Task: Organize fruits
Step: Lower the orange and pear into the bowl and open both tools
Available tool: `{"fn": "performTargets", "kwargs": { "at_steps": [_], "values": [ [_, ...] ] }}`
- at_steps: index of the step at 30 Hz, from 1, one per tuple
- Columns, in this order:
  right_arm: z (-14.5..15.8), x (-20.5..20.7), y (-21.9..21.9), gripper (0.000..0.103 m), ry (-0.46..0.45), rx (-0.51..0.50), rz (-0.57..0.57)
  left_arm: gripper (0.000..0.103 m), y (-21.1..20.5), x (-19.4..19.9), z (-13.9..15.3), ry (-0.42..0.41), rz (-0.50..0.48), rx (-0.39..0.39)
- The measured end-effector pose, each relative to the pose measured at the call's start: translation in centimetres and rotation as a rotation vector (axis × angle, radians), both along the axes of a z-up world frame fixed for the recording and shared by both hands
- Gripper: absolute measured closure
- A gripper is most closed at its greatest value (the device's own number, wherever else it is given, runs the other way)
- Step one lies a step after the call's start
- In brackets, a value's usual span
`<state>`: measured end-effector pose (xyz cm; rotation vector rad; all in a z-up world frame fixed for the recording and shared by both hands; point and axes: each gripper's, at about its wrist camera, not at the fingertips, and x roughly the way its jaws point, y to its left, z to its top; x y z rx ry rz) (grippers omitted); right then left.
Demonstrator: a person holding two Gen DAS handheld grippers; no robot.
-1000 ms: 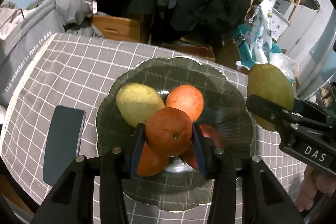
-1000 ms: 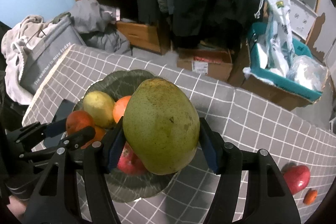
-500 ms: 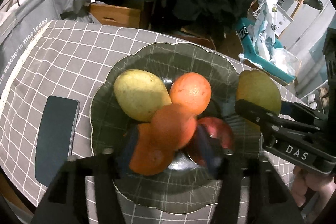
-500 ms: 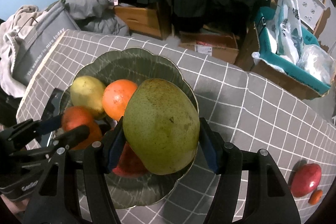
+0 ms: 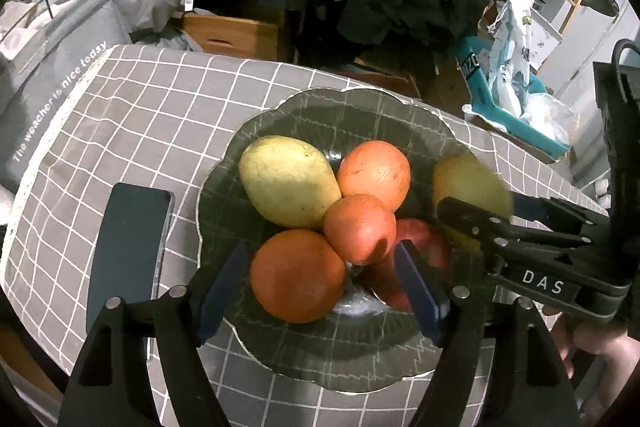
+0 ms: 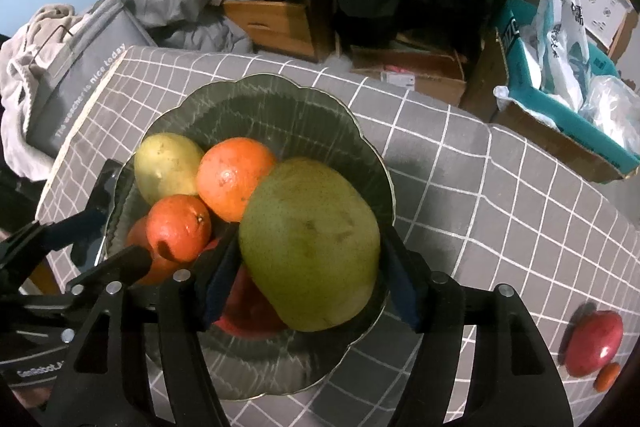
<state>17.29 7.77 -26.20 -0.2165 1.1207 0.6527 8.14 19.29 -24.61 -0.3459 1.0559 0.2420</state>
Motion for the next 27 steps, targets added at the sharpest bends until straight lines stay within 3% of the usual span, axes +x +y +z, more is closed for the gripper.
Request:
{"fn": "performTargets", "kwargs": {
  "at_steps": [3,11,23,27],
  "values": [
    [1.2,0.0,-0.5,0.024,-0.032,0.036,-0.012,0.025,0.1,-0.2,0.4,-0.009,0.008,-0.001],
    [5.1,0.2,-2.8,0.024,-0.124,0.073,-0.078,0.025,-0.3,-0.8,2.3,-0.050,0.002,0.011],
    [10.6,-2.1,-7.1,0.024,-0.324,0.027,-0.150,0.022,-2.8,-1.8,7.0,-0.148,-0.039,0.035],
    [12.7,-3.0,-8.8,0.023,-0.368,0.038,-0.176,0.014,-3.7,-2.5,8.8,-0.188,-0.054,0.041]
  ]
}}
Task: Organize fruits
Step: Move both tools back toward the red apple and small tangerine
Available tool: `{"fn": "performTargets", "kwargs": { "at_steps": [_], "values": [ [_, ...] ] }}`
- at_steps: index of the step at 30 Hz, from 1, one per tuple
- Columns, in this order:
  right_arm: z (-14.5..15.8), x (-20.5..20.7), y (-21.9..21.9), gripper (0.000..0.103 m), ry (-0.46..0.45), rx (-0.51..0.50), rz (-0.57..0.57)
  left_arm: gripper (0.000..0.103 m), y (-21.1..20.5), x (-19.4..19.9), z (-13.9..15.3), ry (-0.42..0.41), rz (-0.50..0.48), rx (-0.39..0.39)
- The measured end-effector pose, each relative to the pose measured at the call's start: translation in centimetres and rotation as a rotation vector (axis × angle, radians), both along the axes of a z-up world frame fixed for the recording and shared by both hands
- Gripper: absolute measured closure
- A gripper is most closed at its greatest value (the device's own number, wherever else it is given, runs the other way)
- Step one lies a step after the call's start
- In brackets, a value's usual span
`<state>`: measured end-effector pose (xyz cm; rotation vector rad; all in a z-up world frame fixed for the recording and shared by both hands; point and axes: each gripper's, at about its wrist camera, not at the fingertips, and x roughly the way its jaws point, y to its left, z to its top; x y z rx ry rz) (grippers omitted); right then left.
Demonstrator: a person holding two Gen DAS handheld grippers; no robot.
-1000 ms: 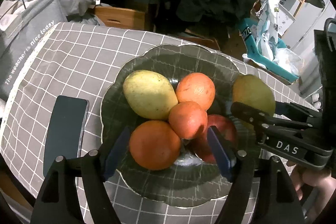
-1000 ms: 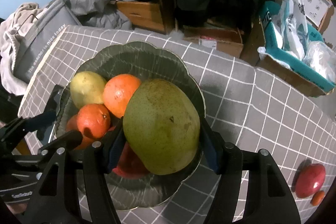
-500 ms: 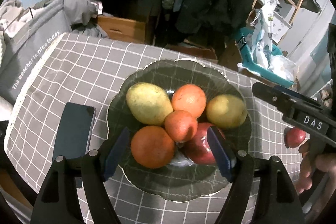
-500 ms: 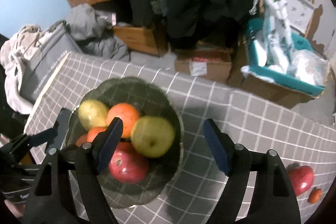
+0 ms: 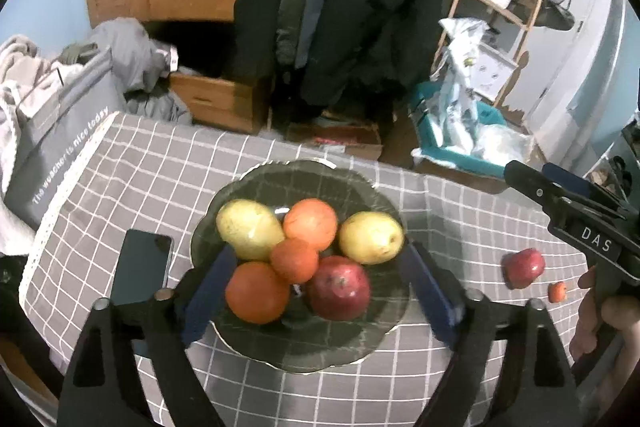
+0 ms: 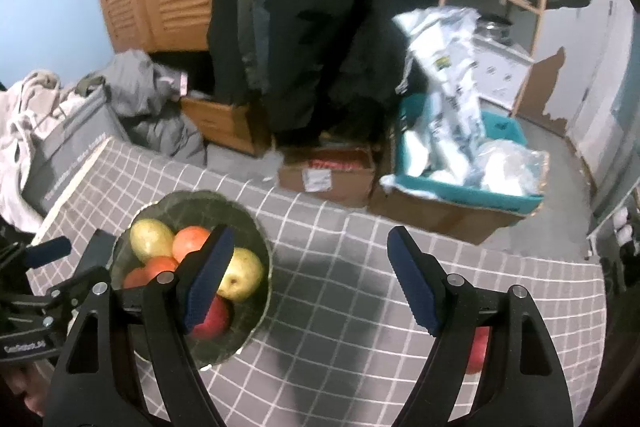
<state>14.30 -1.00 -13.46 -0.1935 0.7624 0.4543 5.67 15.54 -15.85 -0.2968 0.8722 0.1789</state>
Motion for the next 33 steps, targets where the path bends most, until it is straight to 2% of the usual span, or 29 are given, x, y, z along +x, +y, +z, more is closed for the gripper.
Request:
{"fn": "performTargets", "kwargs": {
  "at_steps": [11,17,24,33],
  "values": [
    [4.9,-2.9,-4.8,0.019,-0.092,0.022,-0.057,0.013,-3.3,-1.0,3.7,-0.062,-0.064,0.027],
    [6.7,-4.4,-7.6,0.018,-0.126,0.015,-0.092,0.007,-5.1,-1.3,5.5,-0.101,-0.089,0.051],
    [7.3,-5.6,-10.6,0.017,-0.151,-0.012,-0.133,0.003,-7.0,-1.3,6.7,-0.121,-0.107,0.061],
    [7.4,-6.8,-15.6,0.017,-0.157,-0.033,-0.209,0.002,-9.7,-0.5,7.5,-0.129,-0.145,0.068]
  ]
}}
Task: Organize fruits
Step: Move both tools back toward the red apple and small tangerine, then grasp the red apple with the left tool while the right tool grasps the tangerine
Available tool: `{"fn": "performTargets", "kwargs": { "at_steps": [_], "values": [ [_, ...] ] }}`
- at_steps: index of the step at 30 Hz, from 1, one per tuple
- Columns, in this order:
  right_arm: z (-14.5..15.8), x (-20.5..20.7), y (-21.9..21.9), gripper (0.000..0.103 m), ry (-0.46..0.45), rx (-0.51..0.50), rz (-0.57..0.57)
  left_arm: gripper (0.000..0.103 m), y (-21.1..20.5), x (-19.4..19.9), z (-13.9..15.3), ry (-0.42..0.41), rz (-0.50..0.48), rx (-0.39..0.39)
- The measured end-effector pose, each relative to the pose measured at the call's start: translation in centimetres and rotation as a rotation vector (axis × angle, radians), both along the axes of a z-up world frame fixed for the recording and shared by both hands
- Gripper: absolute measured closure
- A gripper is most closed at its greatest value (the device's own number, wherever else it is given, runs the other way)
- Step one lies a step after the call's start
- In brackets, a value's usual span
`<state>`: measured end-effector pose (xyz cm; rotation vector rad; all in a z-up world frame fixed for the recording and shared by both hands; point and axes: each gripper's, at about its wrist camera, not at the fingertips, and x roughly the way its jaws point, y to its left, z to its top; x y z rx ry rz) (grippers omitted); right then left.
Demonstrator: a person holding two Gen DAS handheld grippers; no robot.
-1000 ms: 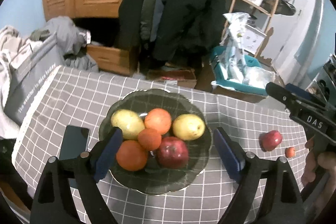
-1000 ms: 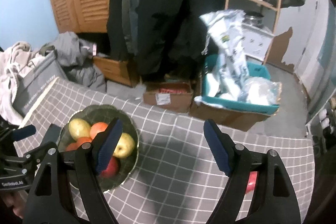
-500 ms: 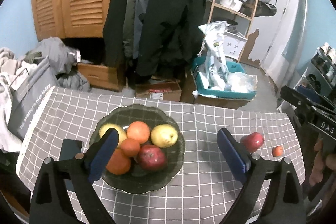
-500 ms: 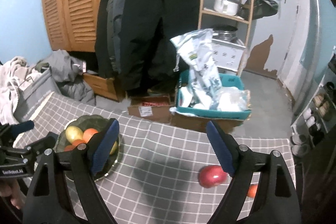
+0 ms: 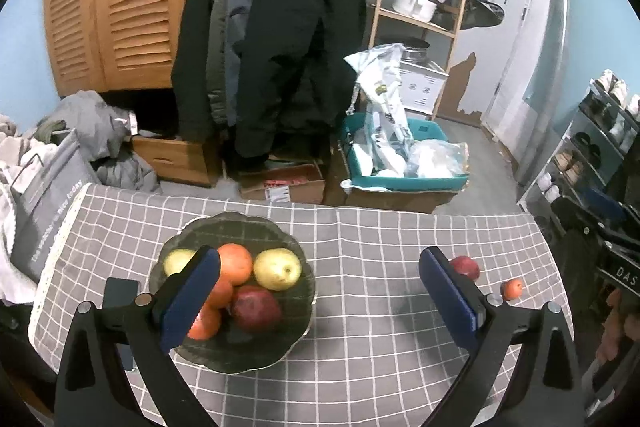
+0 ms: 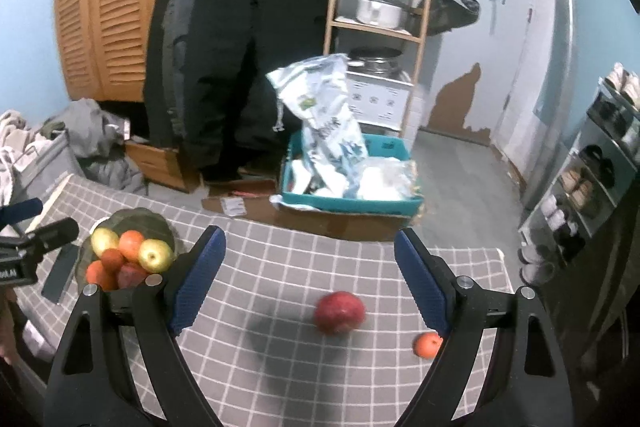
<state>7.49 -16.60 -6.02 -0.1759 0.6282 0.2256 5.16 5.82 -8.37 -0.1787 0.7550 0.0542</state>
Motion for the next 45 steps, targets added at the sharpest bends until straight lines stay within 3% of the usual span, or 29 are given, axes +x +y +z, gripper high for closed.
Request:
{"fn": "performTargets", "kwargs": {
  "at_steps": [12,20,34,45],
  "values": [
    [-0.1,-0.5,-6.0,0.017,0.017,0.005,-0.102,0.001,-5.0,1.8,-0.2,0.026,-0.090,0.007],
    [-1.3,0.2,-9.9,0.017,0.045,0.012,-0.180,0.001,-7.9,3.7,-1.8,0.074,-0.134,-0.022],
    [-7.8,3.6,-15.9,0.017,0.192,0.028,-0.288,0.001,-12.8,7.1,-5.5,0.144,-0.197,0.018],
    [-14.2,6.5,-18.2,0.017,0.346,0.024,-0.329,0.001,-16.1,10.0,-10.4,0.229,-0.242,0.043]
  ]
}}
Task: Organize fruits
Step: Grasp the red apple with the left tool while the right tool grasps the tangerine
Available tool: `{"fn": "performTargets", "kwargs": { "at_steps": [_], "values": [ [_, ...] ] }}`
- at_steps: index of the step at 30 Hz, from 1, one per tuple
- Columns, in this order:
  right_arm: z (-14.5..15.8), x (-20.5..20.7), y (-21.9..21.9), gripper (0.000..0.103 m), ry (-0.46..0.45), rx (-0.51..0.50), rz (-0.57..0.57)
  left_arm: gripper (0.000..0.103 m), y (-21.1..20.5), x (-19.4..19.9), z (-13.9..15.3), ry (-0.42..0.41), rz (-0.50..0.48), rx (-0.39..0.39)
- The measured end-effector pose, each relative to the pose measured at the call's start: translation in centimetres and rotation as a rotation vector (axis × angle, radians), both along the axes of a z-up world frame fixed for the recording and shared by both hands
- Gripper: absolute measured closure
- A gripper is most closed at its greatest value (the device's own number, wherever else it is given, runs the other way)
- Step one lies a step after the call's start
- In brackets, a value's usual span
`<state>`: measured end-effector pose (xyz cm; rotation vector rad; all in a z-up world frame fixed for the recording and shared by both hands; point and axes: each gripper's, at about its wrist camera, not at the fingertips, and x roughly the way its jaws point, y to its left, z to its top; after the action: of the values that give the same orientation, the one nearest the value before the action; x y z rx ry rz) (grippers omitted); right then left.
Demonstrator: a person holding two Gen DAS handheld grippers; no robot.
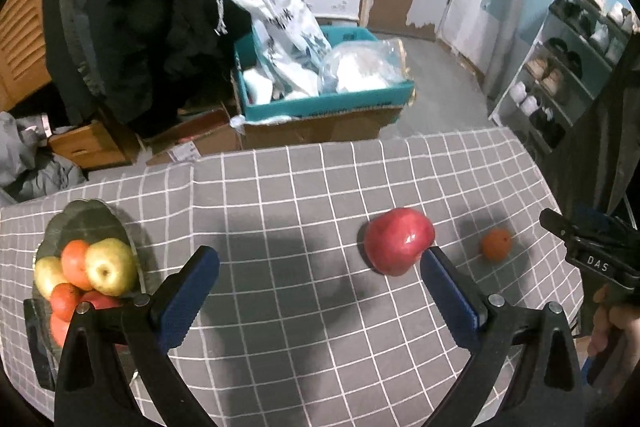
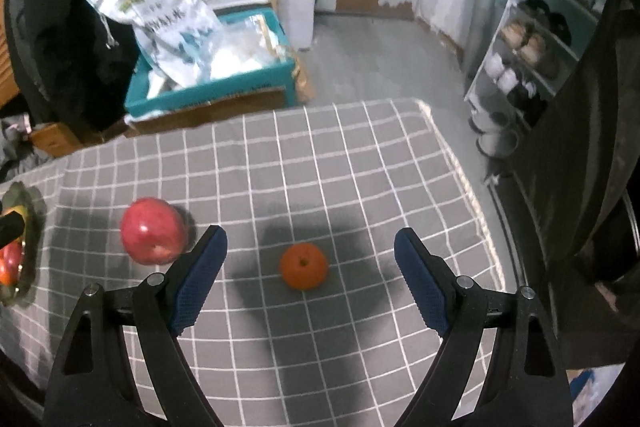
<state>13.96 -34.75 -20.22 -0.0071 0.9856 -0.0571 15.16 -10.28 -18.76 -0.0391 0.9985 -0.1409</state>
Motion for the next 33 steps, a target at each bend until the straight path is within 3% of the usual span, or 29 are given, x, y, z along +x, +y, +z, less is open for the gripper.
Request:
{"fn": "performTargets", "kwargs": {
  "at_steps": [10,17,25,27,33],
  "values": [
    [-6.0,2.1,-0.5,0.017,0.137,0.016,-0.010,0.001,-2.4,1.7,-4.0,0.069,-0.046,0.031],
    [-9.5,2.7,-1.0,0.026,0.216,0.036,-0.020,0.001,-3.4,2.9,-5.9,0.097,-0.067,0.024],
    [-10.5,3.1,-1.3,0.040,0.220,0.057,-0.008,0.001,-5.3,3.9,-7.6,0.119,-0.118,0.013],
    [-10.4,3.1,-1.0,0.057,0.213,0.062,0.012,0.001,-5.8,4.2,-8.1,0.126,-0.132,0.012],
    [-10.2,3.0,-0.2,0.060,0.212,0.037,0.027,0.001,-6.6,5.0,-9.6,0.159,-0.148,-0.018]
  ]
}}
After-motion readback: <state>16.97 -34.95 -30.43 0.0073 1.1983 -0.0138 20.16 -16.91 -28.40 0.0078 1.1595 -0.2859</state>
